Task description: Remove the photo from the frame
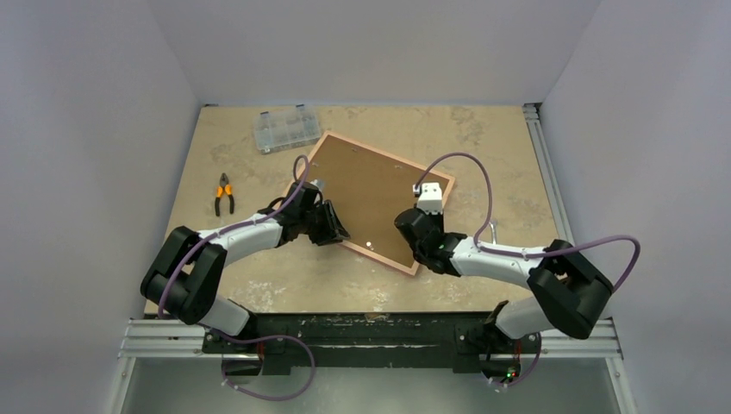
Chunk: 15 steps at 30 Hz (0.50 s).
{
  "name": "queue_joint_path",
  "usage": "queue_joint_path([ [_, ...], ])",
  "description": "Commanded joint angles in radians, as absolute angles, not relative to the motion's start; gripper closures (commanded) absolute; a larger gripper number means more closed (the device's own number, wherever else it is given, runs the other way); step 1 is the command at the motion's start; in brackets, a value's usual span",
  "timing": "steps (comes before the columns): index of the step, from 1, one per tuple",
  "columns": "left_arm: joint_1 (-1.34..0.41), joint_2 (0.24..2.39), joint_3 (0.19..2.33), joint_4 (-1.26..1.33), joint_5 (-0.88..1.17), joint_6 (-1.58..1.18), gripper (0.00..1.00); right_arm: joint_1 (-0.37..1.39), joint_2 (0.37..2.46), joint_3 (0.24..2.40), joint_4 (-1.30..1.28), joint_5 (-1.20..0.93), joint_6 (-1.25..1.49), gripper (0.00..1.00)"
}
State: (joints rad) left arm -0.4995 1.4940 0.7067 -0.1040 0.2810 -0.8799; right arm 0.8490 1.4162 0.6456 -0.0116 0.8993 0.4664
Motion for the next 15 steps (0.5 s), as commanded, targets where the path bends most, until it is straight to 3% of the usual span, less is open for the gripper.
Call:
queue_joint_path([
  [1, -0.500, 1.536, 0.660, -0.206, 0.224, -0.858, 0.71, 0.850, 1.372, 0.586, 0.136, 0.821, 0.459, 1.00],
  [15, -0.500, 1.542, 0.652, -0.191, 0.240, -0.859, 0.71, 0.841, 1.161, 0.480, 0.253, 0.653, 0.496, 1.00],
])
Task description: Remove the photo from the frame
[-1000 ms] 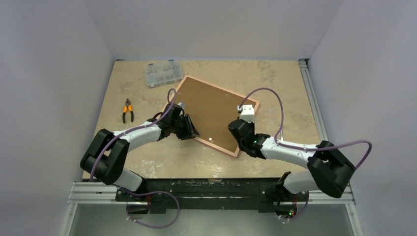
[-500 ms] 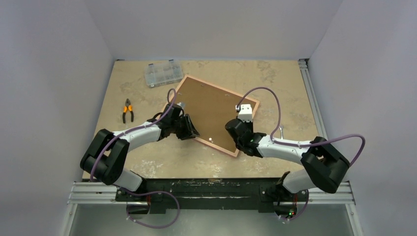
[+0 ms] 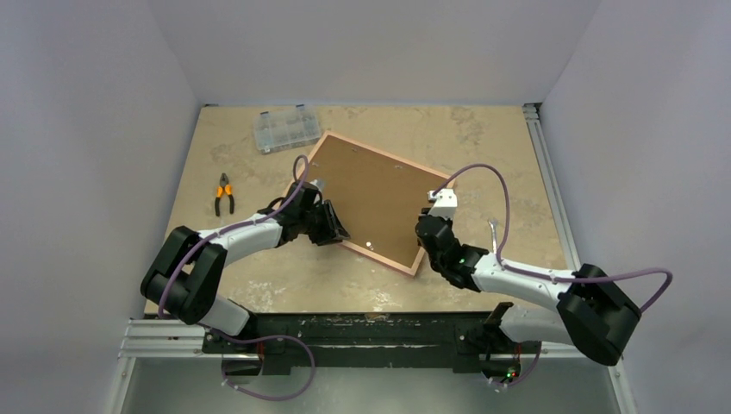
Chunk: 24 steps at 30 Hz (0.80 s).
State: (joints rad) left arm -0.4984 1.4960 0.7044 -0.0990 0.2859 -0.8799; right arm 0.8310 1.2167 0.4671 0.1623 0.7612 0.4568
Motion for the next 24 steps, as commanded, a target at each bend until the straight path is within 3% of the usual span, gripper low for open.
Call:
queue_joint_path([
  [1, -0.500, 1.540, 0.651, -0.189, 0.239, -0.859, 0.71, 0.841, 1.150, 0.485, 0.247, 0.635, 0.498, 1.00],
  [7, -0.499, 1.542, 0.650, -0.181, 0.248, -0.864, 0.72, 0.841, 1.155, 0.552, 0.143, 0.641, 0.496, 1.00],
  [11, -0.500, 1.525, 0.649, -0.183, 0.260, -0.852, 0.70, 0.838, 1.181, 0.644, -0.111, 0.784, 0.583, 1.00],
  [14, -0.500, 1.479, 0.636, -0.153, 0.289, -0.827, 0.57, 0.791, 1.202, 0.707, -0.278, 0.841, 0.649, 1.00],
  [18, -0.500, 1.362, 0.613, -0.129, 0.314, -0.814, 0.38, 0.623, 1.166, 0.721, -0.324, 0.765, 0.627, 1.00],
  [22, -0.500, 1.241, 0.621, -0.157, 0.325, -0.787, 0.29, 0.501, 1.150, 0.788, -0.388, 0.777, 0.572, 1.00],
  [24, -0.500, 1.192, 0.629, -0.172, 0.335, -0.774, 0.28, 0.363, 1.143, 0.814, -0.398, 0.658, 0.570, 1.00],
])
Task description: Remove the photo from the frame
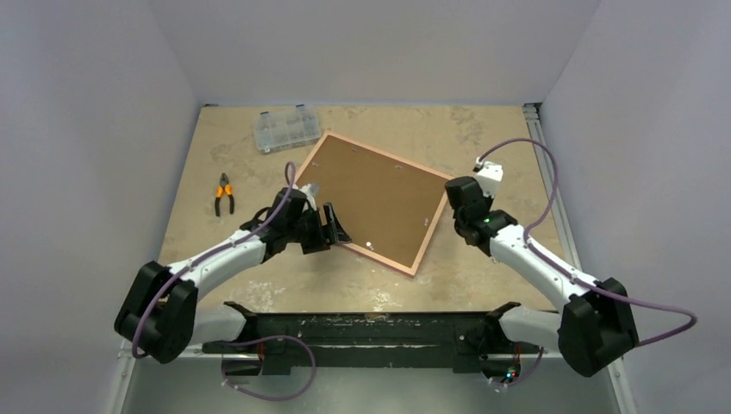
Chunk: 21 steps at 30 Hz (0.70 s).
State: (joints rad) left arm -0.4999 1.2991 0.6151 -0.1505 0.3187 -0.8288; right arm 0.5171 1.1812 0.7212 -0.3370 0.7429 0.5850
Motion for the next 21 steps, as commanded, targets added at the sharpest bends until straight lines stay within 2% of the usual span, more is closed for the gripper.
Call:
queue_joint_path([
  [1, -0.500, 1.171, 0.632, -0.176, 0.345, -0.767, 0.27, 0.282, 1.130, 0.811, -0.374, 0.566, 0.567, 1.00],
  [6, -0.500, 1.119, 0.656, -0.194, 0.423, -0.740, 0.26, -0.076, 1.087, 0.768, -0.170, 0.060, 0.678, 1.00],
  [9, -0.500, 1.103, 0.650, -0.176, 0.485, -0.735, 0.26, -0.181, 1.148, 0.757, -0.086, -0.064, 0.812, 1.00],
  [11, -0.500, 1.093, 0.643, -0.166, 0.518, -0.731, 0.26, -0.275, 1.171, 0.659, 0.110, -0.160, 0.958, 1.00],
  [15, -0.500, 1.062, 0.626, -0.175, 0.549, -0.720, 0.26, -0.444, 1.196, 0.417, 0.480, -0.239, 1.212, 1.00],
  [21, -0.499, 1.031, 0.602, -0.192, 0.554, -0.696, 0.27, -0.527, 1.236, 0.302, 0.590, -0.269, 1.301, 1.00],
])
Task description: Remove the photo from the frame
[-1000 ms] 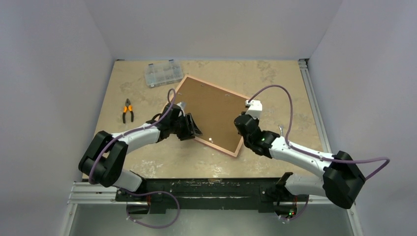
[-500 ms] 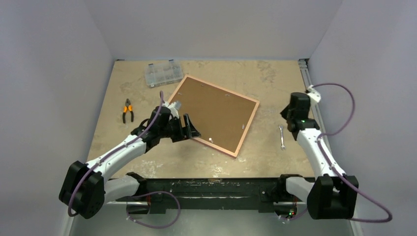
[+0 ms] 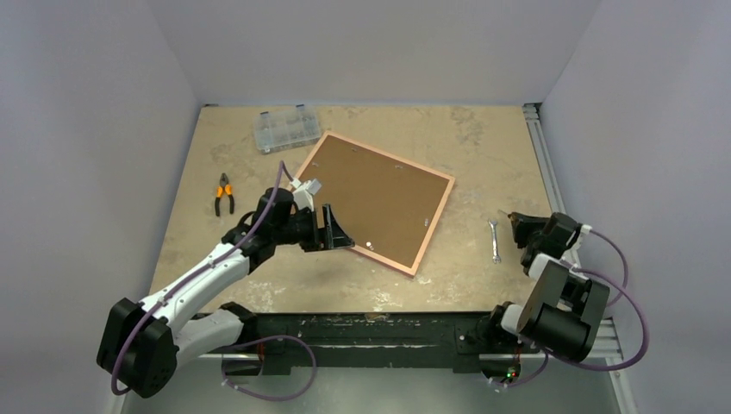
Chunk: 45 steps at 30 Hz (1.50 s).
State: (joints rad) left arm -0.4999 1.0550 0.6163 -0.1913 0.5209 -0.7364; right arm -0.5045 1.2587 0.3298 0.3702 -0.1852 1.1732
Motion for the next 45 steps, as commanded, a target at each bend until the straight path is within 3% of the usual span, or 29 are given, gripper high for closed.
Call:
queue_joint_path([
  [1, -0.500, 1.031, 0.601, -0.193, 0.553, -0.696, 0.27, -0.530, 1.227, 0.302, 0.555, -0.266, 1.293, 1.00],
  [15, -0.500, 1.027, 0.580, -0.180, 0.559, -0.695, 0.27, -0.540, 1.196, 0.182, 0.431, -0.199, 1.330, 0.94],
  [26, -0.500, 1.048, 0.576, -0.162, 0.562, -0.702, 0.28, -0.543, 1.166, 0.171, 0.277, -0.171, 1.304, 0.78],
  [35, -0.500, 1.049, 0.572, -0.159, 0.562, -0.706, 0.28, -0.543, 1.221, 0.214, 0.147, -0.148, 1.310, 0.74],
  [45, -0.500, 1.048, 0.569, -0.160, 0.559, -0.704, 0.28, -0.543, 1.241, 0.215, 0.116, -0.153, 1.291, 0.61],
])
